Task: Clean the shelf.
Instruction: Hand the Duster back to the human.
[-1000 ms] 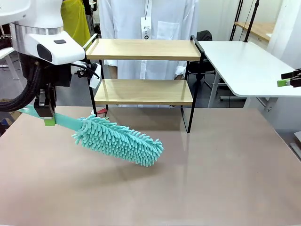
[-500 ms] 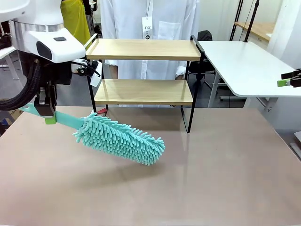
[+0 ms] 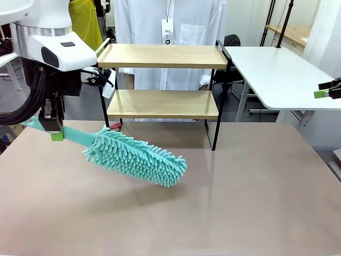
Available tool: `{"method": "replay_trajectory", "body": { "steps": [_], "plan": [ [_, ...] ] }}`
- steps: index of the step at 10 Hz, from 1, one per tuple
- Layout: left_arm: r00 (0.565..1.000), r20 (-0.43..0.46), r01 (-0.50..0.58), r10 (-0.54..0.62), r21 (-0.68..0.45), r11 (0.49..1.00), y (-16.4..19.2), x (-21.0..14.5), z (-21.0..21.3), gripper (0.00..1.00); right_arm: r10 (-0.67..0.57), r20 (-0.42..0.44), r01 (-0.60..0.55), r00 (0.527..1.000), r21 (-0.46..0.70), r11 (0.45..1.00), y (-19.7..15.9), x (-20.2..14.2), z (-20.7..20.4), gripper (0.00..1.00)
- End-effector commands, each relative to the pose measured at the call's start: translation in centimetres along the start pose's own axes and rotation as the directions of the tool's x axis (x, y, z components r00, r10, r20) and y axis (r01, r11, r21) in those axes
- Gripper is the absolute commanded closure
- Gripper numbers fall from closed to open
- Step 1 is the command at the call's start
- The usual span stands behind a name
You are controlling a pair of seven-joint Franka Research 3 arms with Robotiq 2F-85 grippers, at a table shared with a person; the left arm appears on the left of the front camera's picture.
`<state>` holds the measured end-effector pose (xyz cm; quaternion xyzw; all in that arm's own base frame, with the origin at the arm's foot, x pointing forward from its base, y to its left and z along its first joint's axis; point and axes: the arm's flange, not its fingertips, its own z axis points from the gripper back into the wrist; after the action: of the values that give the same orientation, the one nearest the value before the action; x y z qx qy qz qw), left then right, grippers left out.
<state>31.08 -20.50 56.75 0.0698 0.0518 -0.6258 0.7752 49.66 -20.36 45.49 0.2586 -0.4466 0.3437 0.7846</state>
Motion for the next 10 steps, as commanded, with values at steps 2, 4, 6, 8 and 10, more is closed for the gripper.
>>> {"method": "replay_trajectory", "body": {
  "steps": [2, 4, 6, 8, 10],
  "plan": [
    [1.000, 0.000, 0.000, 0.000, 0.000, 1.000, 0.0, 0.0, 0.0, 0.87, 0.000, 0.000, 0.000, 1.000, 0.000, 1.000, 0.0, 0.0, 0.0, 0.00],
    [0.991, 0.091, 0.100, -0.096, -0.044, 0.994, 1.0, -1.2, -1.6, 0.87, 0.143, -0.037, -0.139, 0.989, 0.080, 0.987, 4.0, 3.8, -1.9, 0.00],
    [0.962, 0.219, 0.181, -0.160, -0.081, 0.980, 2.0, -3.4, -3.2, 0.87, 0.161, 0.004, -0.156, 0.987, 0.272, 0.949, 7.4, 5.5, -4.4, 0.00],
    [0.928, 0.335, 0.209, -0.162, -0.106, 0.972, 2.9, -4.4, -5.0, 0.87, 0.165, 0.110, -0.196, 0.980, 0.425, 0.883, 11.0, 5.9, -5.6, 0.00],
    [0.891, 0.430, 0.215, -0.144, -0.121, 0.969, 3.4, -4.9, -6.8, 0.87, 0.102, 0.221, -0.209, 0.970, 0.541, 0.815, 14.5, 5.3, -6.0, 0.00]
  ]
}}
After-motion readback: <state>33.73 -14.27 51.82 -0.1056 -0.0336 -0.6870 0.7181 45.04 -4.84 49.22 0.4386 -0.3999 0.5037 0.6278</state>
